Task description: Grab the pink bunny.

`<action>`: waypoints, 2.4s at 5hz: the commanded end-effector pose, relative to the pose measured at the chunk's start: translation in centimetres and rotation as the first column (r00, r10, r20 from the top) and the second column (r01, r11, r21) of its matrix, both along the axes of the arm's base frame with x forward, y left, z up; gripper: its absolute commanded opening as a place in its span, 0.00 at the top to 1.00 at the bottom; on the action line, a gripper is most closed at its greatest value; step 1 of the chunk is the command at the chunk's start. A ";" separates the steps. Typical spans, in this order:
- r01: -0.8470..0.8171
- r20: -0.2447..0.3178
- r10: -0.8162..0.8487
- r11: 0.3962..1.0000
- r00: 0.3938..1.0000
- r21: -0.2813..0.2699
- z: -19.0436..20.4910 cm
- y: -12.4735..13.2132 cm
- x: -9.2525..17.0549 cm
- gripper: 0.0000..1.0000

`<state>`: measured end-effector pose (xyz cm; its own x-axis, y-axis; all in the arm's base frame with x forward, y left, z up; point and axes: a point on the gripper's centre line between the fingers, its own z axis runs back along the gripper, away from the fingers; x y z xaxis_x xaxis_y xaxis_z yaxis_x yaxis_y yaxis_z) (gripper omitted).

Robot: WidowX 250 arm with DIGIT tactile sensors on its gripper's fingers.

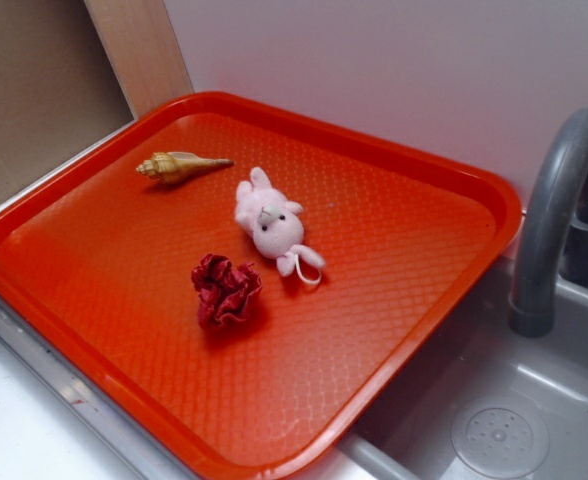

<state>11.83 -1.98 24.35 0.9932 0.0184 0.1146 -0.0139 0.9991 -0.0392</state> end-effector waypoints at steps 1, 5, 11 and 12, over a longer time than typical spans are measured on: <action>0.000 0.000 0.000 1.000 1.000 0.000 0.0 0.0 0.0 0.00; 0.796 -0.029 -0.815 0.556 0.578 0.238 -3.6 -11.1 11.3 0.00; 0.923 -0.153 -0.911 -0.375 -0.384 -0.080 -17.4 -19.3 12.5 0.00; 0.903 -0.202 -0.880 -0.411 -0.429 -0.127 -19.0 -20.8 11.4 0.00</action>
<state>25.74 -22.80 3.94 -0.3831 -0.9180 -0.1026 0.9124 -0.3587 -0.1971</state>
